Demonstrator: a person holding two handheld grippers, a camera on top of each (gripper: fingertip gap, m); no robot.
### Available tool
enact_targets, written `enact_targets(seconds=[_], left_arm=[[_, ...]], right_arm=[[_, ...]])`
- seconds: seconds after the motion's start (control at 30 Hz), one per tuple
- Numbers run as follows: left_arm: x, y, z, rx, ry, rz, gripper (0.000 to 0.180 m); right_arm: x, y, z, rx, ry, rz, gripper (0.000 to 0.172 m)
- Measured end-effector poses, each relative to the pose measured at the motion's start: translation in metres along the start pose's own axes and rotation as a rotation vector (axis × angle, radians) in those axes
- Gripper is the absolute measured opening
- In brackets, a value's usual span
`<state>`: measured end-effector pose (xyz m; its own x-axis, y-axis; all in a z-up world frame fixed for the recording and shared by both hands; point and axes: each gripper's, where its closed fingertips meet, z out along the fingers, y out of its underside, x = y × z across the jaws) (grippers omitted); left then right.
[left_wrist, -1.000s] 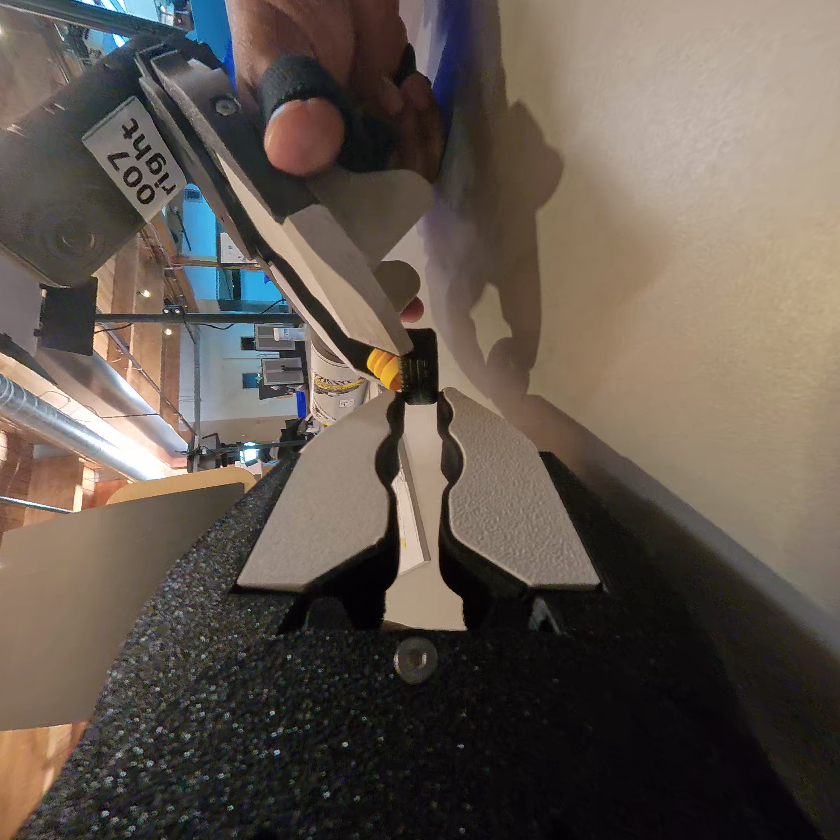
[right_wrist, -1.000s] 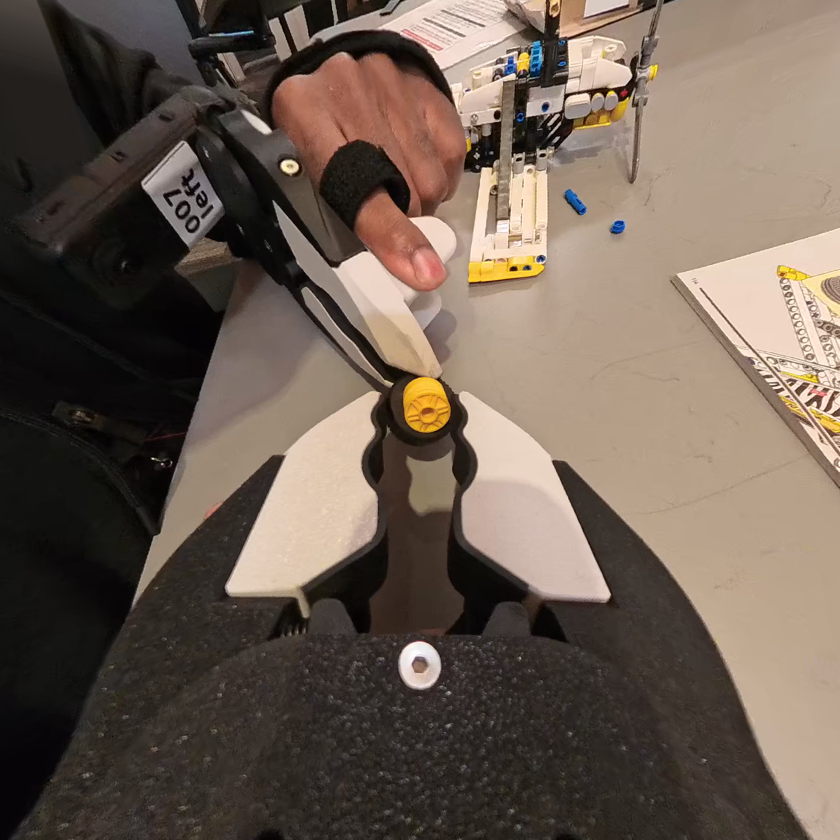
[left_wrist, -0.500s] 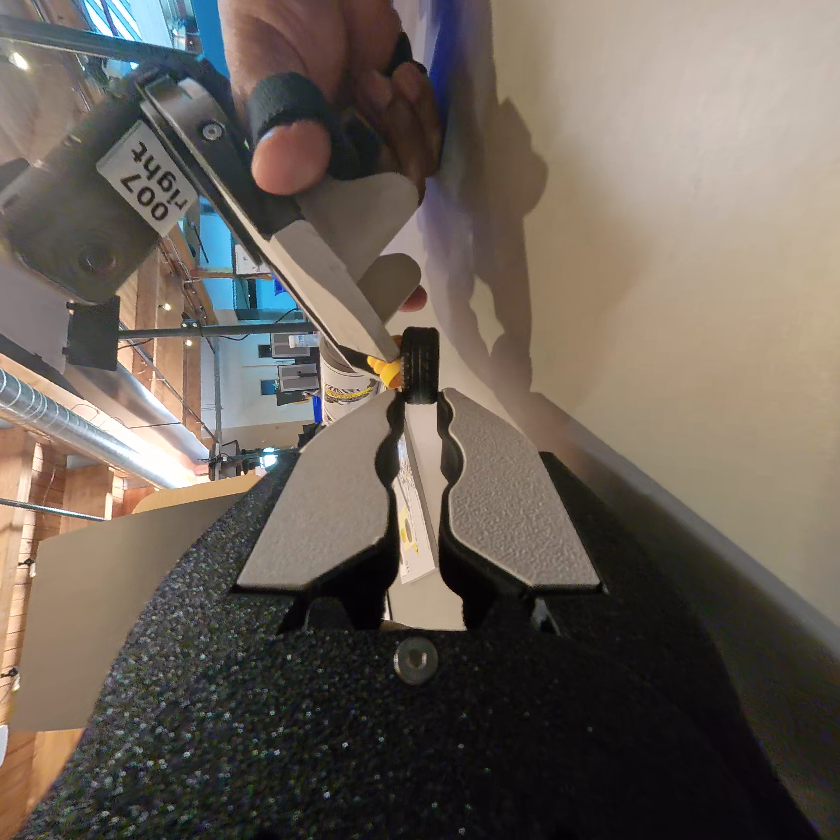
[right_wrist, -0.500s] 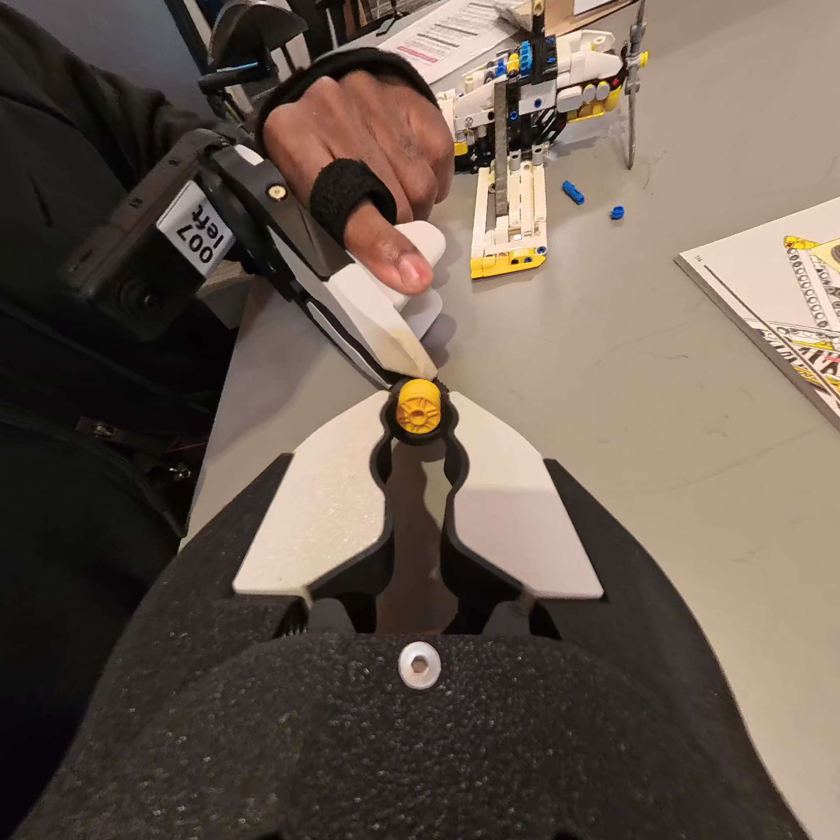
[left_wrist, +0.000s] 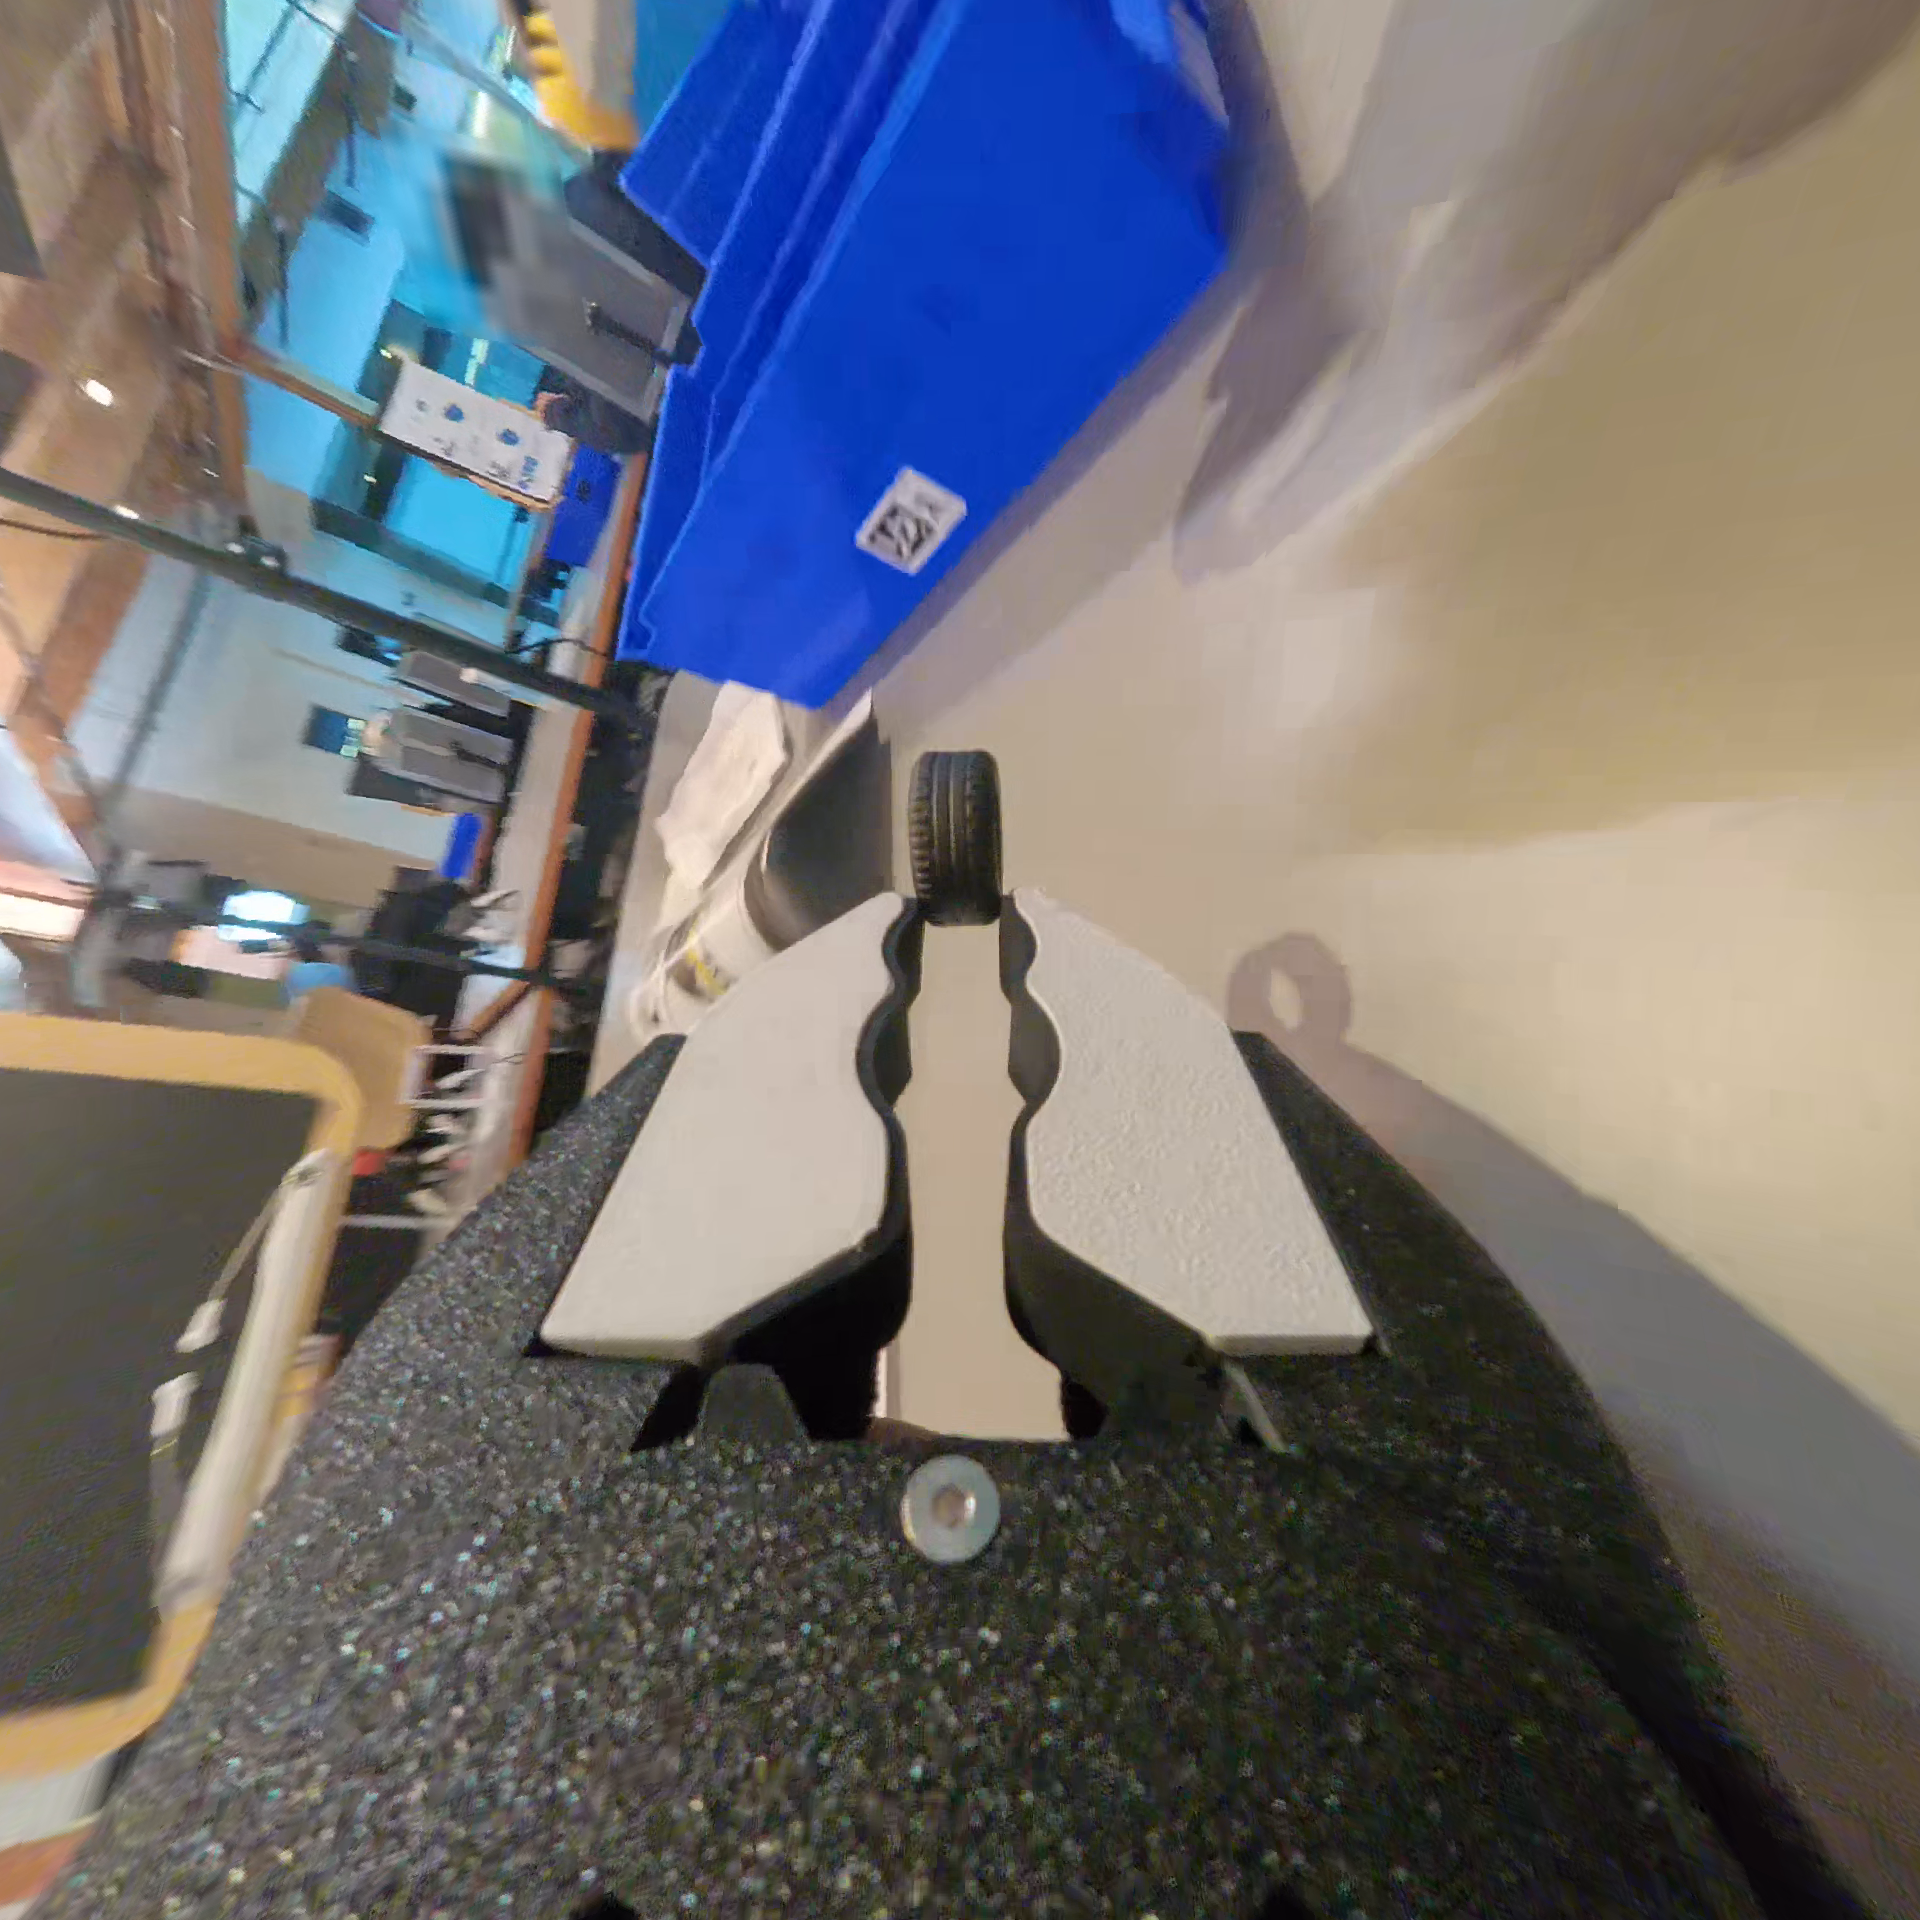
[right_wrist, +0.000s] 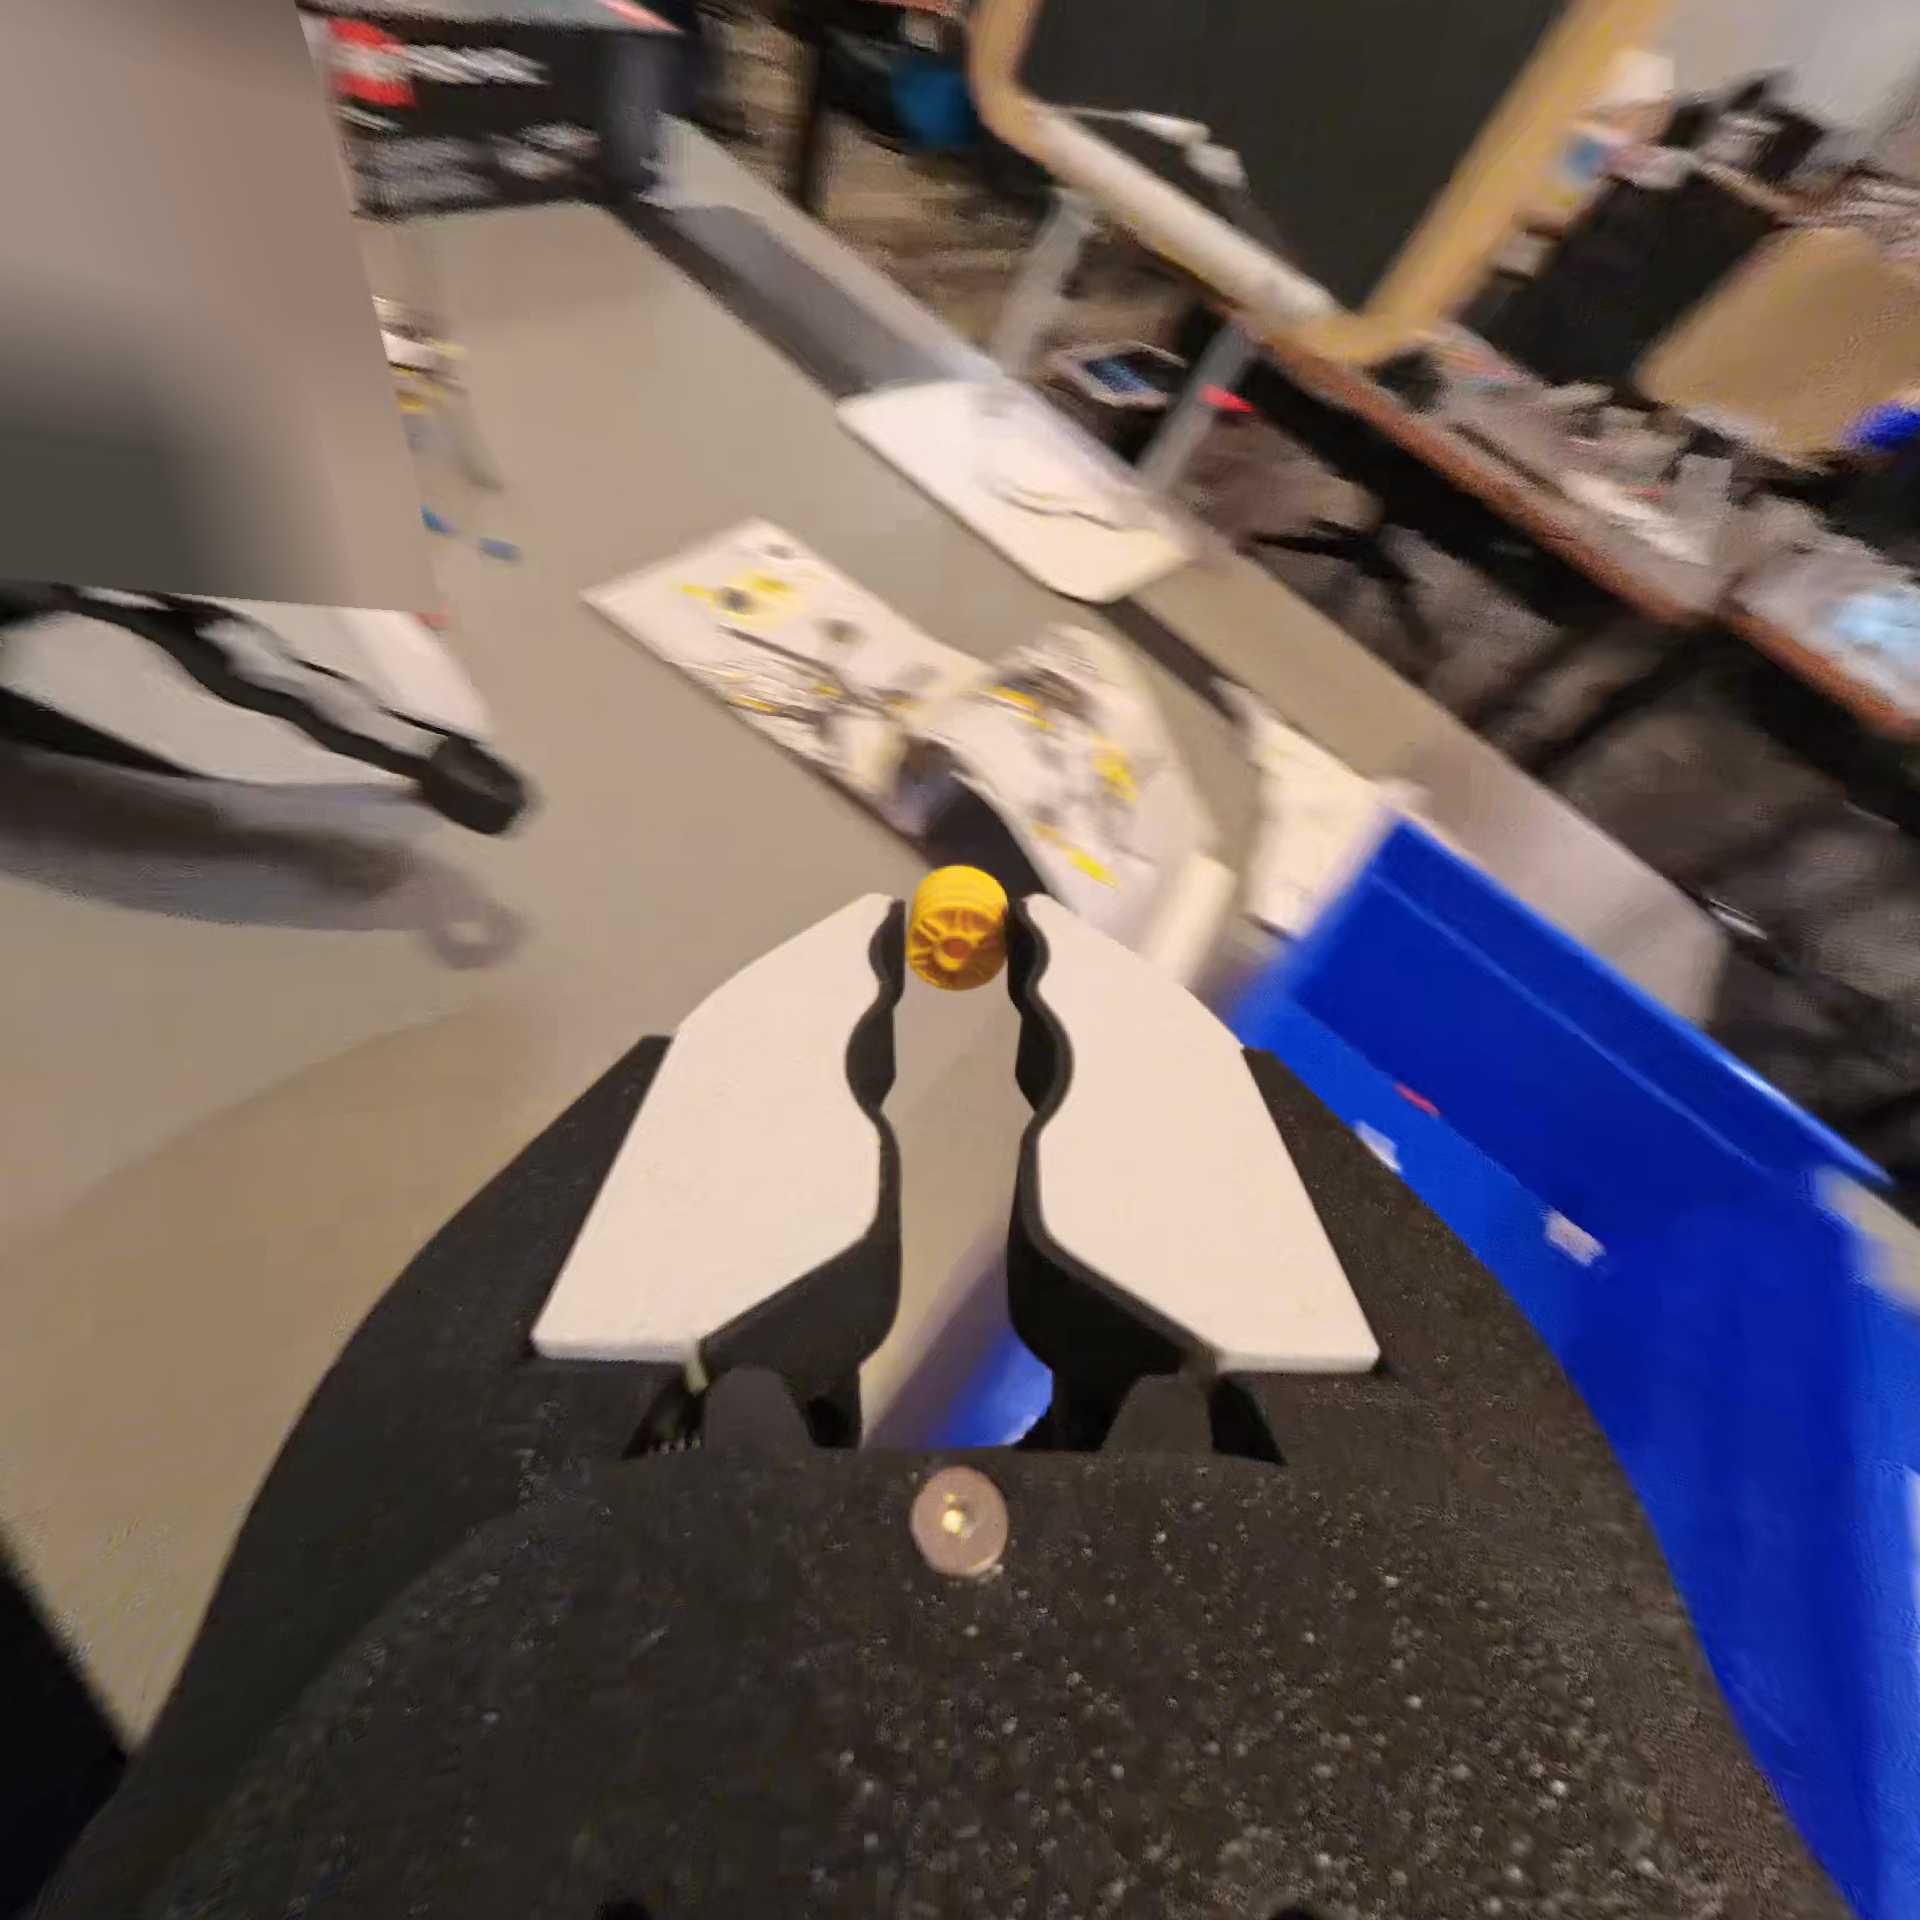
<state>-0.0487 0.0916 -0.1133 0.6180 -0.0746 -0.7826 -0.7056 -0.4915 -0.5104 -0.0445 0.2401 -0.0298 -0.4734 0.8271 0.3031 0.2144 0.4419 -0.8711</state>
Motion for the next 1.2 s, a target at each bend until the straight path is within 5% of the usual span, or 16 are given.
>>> enact_targets(seconds=[0.13, 0.27, 0.47, 0.6, 0.87, 1.07, 1.2], left_arm=[[-0.025, -0.062, 0.045, 0.122, 0.103, -0.240, 0.015], [-0.051, -0.114, 0.107, 0.192, 0.142, -0.315, 0.015], [-0.064, -0.137, 0.197, 0.079, 0.258, -0.393, 0.015], [-0.059, -0.134, 0.211, 0.034, 0.309, -0.431, 0.022], [-0.071, -0.133, 0.127, 0.267, 0.229, -0.454, 0.038], [-0.076, -0.088, 0.036, 0.330, 0.106, -0.566, 0.043], [-0.093, -0.049, -0.020, 0.378, -0.119, -0.643, 0.022]], right_arm=[[0.076, 0.059, -0.027, -0.110, 0.121, 0.137, 0.018], [0.095, 0.108, -0.020, -0.170, 0.095, 0.243, 0.024], [0.103, 0.128, -0.015, -0.181, 0.091, 0.278, 0.037], [0.100, 0.121, -0.038, -0.098, 0.096, 0.290, 0.038], [0.031, 0.098, -0.081, 0.013, 0.029, 0.181, 0.032], [-0.047, 0.058, -0.080, 0.087, -0.099, 0.080, 0.024], [-0.100, 0.037, -0.055, 0.110, -0.229, 0.038, 0.020]])
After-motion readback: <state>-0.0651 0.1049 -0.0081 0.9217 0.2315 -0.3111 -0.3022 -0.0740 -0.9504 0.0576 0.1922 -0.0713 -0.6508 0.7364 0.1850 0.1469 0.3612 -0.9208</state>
